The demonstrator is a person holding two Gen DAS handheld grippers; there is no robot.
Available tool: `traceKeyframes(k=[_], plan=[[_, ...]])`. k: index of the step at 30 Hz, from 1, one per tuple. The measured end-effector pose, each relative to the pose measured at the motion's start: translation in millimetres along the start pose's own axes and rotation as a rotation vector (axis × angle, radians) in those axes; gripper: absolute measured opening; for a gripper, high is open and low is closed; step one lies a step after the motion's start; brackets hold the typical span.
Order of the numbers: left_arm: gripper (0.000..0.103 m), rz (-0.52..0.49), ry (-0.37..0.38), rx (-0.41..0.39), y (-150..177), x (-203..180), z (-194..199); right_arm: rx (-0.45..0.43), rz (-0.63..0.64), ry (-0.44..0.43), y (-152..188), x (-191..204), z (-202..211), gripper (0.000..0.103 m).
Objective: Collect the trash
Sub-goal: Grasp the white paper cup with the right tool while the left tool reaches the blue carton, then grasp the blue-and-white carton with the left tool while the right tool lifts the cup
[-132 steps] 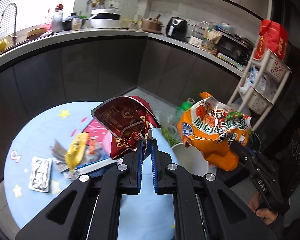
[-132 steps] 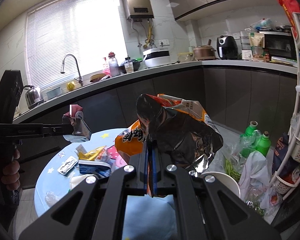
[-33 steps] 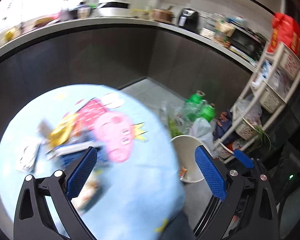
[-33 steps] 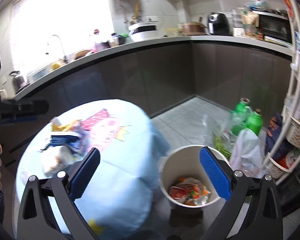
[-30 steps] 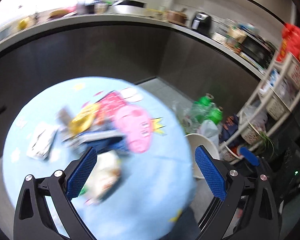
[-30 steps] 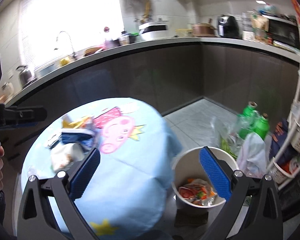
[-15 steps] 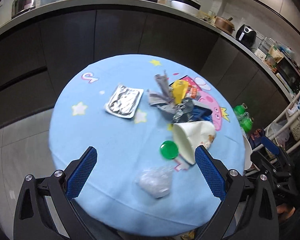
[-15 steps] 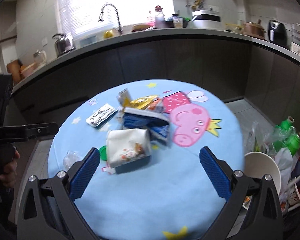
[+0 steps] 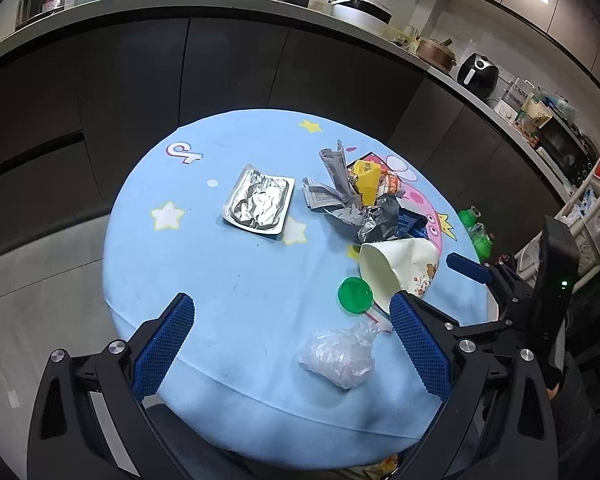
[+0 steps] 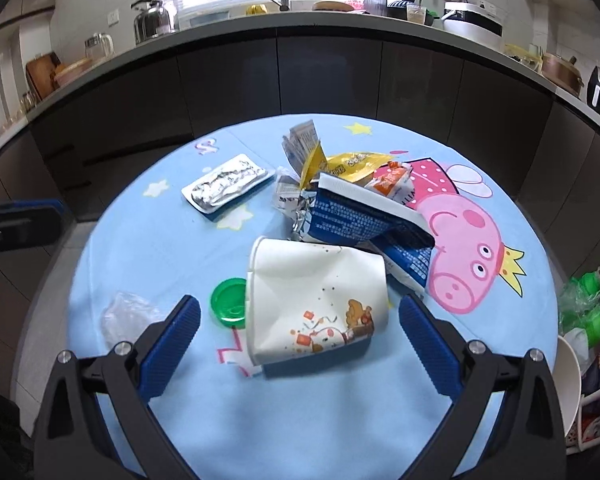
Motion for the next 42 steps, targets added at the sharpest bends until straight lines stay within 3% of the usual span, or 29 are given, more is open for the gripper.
traceKeyframes(k=[6, 9, 10, 22, 26, 36, 39, 42], plan=[[0.094, -0.035, 0.036, 0.014, -7.0, -10.7, -11.5, 0.034, 0.028, 0.037, 8.0, -6.3, -17.2, 0.098], [0.093, -0.061, 0.064, 0.025, -12.3, -23.4, -18.9, 0.041, 0.002, 0.036, 14.5, -14.3, -16.3, 0.080], [0.092, -0.074, 0.074, 0.028, -14.3, -29.0, -21.4, 0.046, -0.011, 0.038, 17.0, -17.6, -14.7, 0.080], [0.043, -0.219, 0.167, 0.161, -27.5, -109.8, -81.4, -0.015, -0.133, 0.093, 37.4, -64.5, 33.9, 0.079], [0.033, -0.250, 0.154, 0.213, -25.0, -127.6, -108.9, -0.030, -0.161, 0.087, 42.7, -72.4, 40.5, 0.080], [0.031, -0.229, 0.096, 0.281, -29.6, -132.1, -149.5, -0.044, -0.198, 0.068, 49.8, -80.2, 44.6, 0.076], [0.026, -0.232, 0.082, 0.301, -28.0, -132.7, -157.6, -0.035, -0.202, 0.056, 52.4, -79.5, 42.0, 0.074], [0.014, -0.223, 0.074, 0.318, -26.9, -132.1, -164.2, -0.030, -0.202, 0.052, 54.7, -78.7, 41.0, 0.073]])
Point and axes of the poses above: each gripper's, at about its wrist camera, not at the fingertips, and z roughly against the way its jaws point, x to its left, y to its underside, the point moved 10 cm from there along -z, roughly the way its jaws point, and after that the axes turned 4 degrees about z, right-handed, at the moved point
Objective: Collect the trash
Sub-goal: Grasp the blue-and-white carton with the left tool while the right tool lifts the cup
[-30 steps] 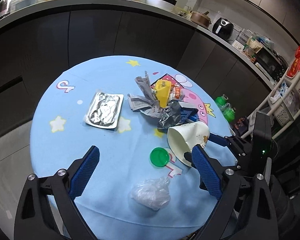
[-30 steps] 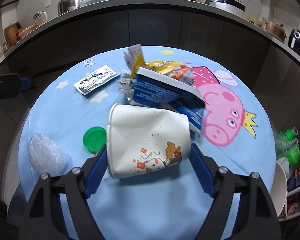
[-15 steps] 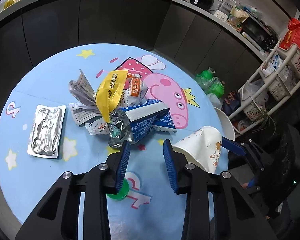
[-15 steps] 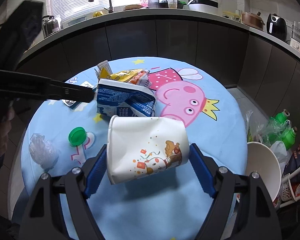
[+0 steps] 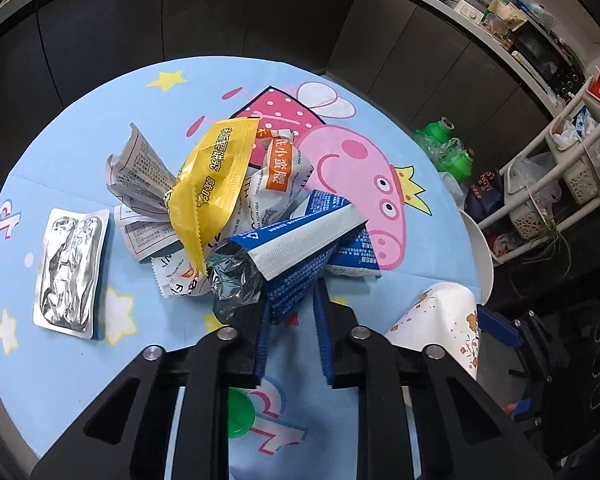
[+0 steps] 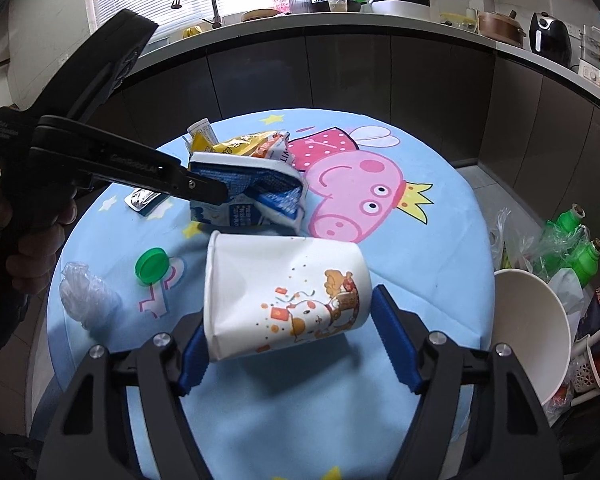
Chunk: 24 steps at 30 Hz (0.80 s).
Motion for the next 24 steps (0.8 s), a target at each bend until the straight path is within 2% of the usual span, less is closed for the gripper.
traceKeyframes(k=[5, 9, 11, 12, 13, 18, 24], plan=[[0.000, -0.006, 0.020, -0.018, 0.1, -9.6, 10.4, -0.006, -0.022, -0.008, 0.7, -1.6, 3.9, 0.071], [0.000, -0.048, 0.016, -0.065, 1.6, -23.3, 34.2, -0.047, -0.031, 0.002, -6.2, -5.2, 18.6, 0.070], [0.000, -0.060, 0.025, -0.093, 0.7, -31.1, 48.5, -0.065, -0.032, 0.011, -9.5, -7.3, 26.5, 0.062], [0.000, -0.065, 0.031, -0.103, 0.6, -35.1, 54.4, -0.074, -0.034, 0.014, -11.4, -9.1, 30.3, 0.029], [0.000, -0.070, 0.041, -0.114, 0.1, -40.0, 61.1, -0.079, -0.041, 0.015, -12.5, -11.4, 32.6, 0.009], [0.000, -0.111, 0.048, -0.160, -1.7, -61.1, 83.8, -0.082, -0.091, 0.021, -10.8, -27.4, 42.1, 0.009], [0.000, -0.138, 0.058, -0.166, 1.8, -79.8, 89.3, -0.094, -0.091, 0.027, -9.3, -30.0, 49.7, 0.006]])
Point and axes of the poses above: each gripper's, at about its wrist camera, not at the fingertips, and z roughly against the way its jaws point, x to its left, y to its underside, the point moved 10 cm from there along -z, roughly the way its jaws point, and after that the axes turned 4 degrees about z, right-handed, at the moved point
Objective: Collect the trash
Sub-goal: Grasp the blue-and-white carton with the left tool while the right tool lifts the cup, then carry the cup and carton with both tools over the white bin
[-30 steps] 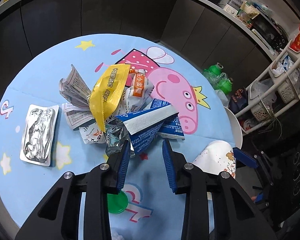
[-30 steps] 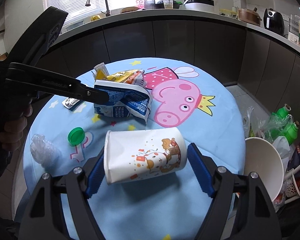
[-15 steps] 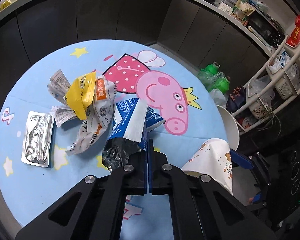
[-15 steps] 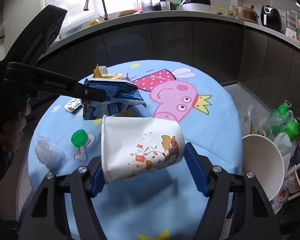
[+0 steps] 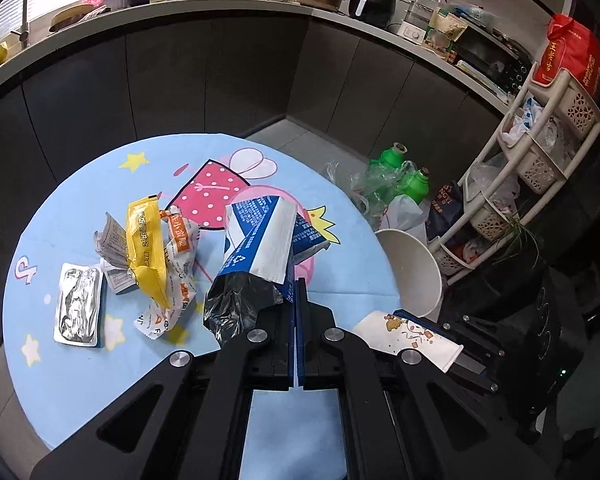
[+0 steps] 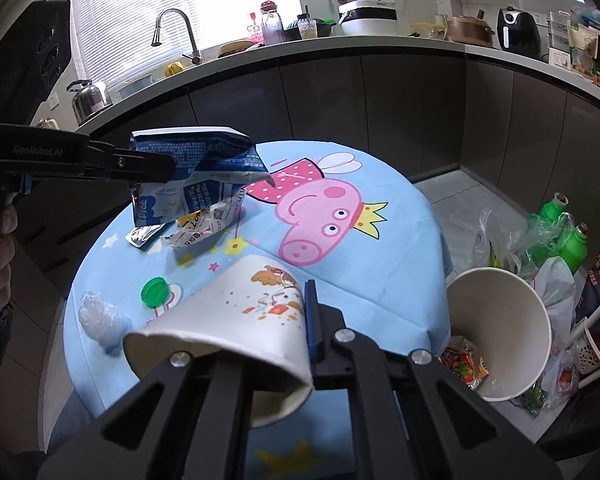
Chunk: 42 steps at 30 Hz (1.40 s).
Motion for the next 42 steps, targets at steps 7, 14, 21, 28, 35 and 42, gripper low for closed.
traceKeyframes(k=[7, 14, 21, 28, 35, 42], plan=[[0.000, -0.029, 0.028, -0.014, -3.9, -22.7, 4.1, -0.034, -0.011, 0.033, -6.4, -12.3, 14.6, 0.006], [0.000, -0.076, 0.076, -0.013, -10.5, -59.6, -2.4, -0.066, -0.063, 0.101, -5.7, -49.5, 35.8, 0.006], [0.001, -0.130, 0.124, 0.005, -16.2, -105.7, -21.1, -0.070, -0.109, 0.175, 3.4, -98.6, 52.1, 0.006], [0.001, -0.185, 0.163, 0.048, -14.5, -147.9, -49.2, -0.046, -0.168, 0.242, 24.4, -153.0, 56.4, 0.006], [0.001, -0.218, 0.191, 0.108, -8.6, -181.9, -87.2, -0.006, -0.238, 0.281, 52.9, -199.0, 43.5, 0.006], [0.001, -0.236, 0.197, 0.181, 1.0, -201.0, -132.6, 0.069, -0.279, 0.280, 83.0, -231.6, 11.8, 0.007]])
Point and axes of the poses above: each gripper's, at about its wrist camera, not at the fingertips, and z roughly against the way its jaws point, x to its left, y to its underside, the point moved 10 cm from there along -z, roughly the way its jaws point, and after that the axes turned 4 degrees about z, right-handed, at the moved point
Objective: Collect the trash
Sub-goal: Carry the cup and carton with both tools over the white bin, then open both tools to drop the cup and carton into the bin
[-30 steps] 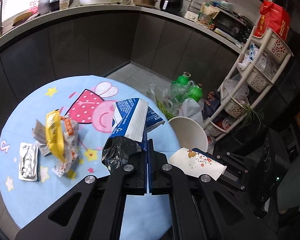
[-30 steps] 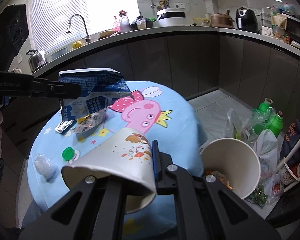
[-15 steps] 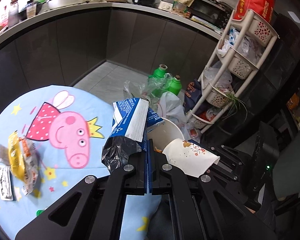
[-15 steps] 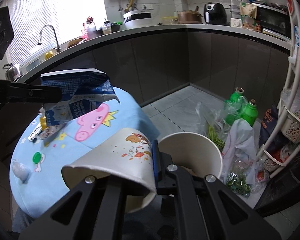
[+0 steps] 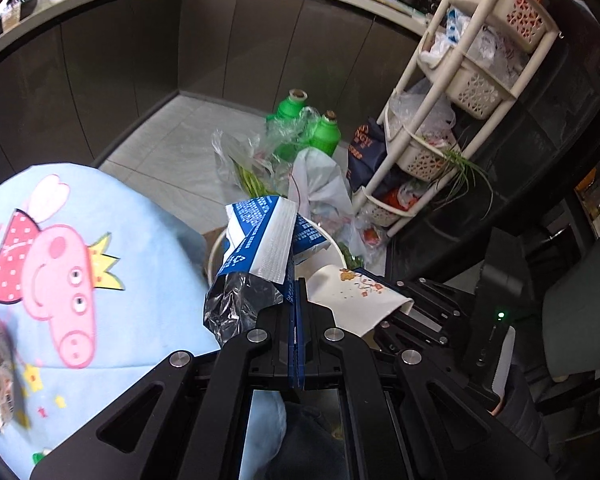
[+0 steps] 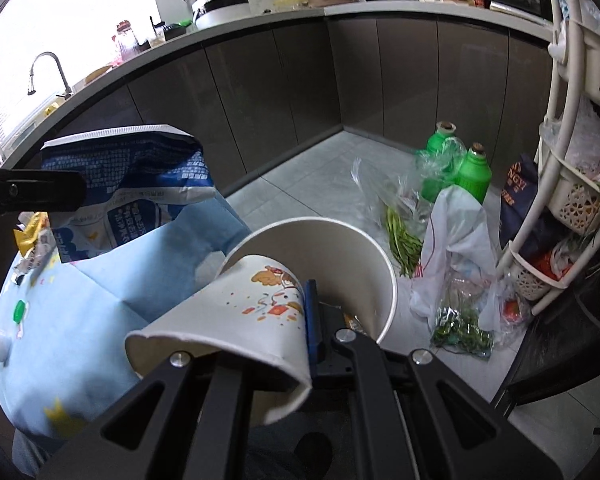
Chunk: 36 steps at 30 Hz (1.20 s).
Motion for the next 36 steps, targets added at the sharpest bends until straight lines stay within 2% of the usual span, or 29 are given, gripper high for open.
traceKeyframes(k=[10, 11, 12, 13, 15, 16, 17, 21, 22, 28, 36], plan=[[0.001, 0.006, 0.005, 0.075, -6.9, -0.6, -50.8, 0.079, 0.008, 0.011, 13.7, -18.1, -47.9, 0.011], [0.001, 0.005, 0.005, 0.077, -8.2, -0.9, -53.6, 0.086, 0.013, 0.012, 14.1, -18.4, -51.8, 0.014], [0.001, 0.005, 0.002, 0.076, -8.9, -1.7, -55.7, 0.092, 0.022, 0.012, 14.4, -18.2, -55.5, 0.025], [0.004, 0.005, 0.000, 0.072, -10.1, -1.8, -57.1, 0.094, 0.031, 0.018, 14.4, -17.7, -57.7, 0.041], [0.022, 0.001, -0.001, 0.061, -13.1, -2.8, -57.9, 0.095, 0.065, 0.029, 14.2, -15.2, -61.8, 0.055], [0.042, 0.001, -0.010, 0.049, -15.0, -2.1, -56.5, 0.092, 0.079, 0.028, 14.4, -13.4, -63.0, 0.064], [0.057, 0.003, -0.021, 0.030, -17.2, -0.9, -54.4, 0.090, 0.095, 0.031, 14.5, -11.6, -63.8, 0.067], [0.071, -0.004, -0.035, -0.015, -23.3, -1.8, -46.3, 0.076, 0.127, 0.047, 13.5, -9.7, -63.4, 0.084], [0.078, -0.004, -0.047, -0.030, -24.8, -0.6, -44.0, 0.070, 0.129, 0.051, 12.2, -9.8, -62.3, 0.090], [0.094, 0.007, -0.086, -0.099, -31.2, 4.5, -26.6, 0.038, 0.119, 0.064, 6.0, -13.5, -49.1, 0.098], [0.094, 0.043, -0.093, -0.133, -27.8, 9.7, -0.3, -0.007, 0.125, 0.043, -5.4, -1.2, -21.9, 0.099]])
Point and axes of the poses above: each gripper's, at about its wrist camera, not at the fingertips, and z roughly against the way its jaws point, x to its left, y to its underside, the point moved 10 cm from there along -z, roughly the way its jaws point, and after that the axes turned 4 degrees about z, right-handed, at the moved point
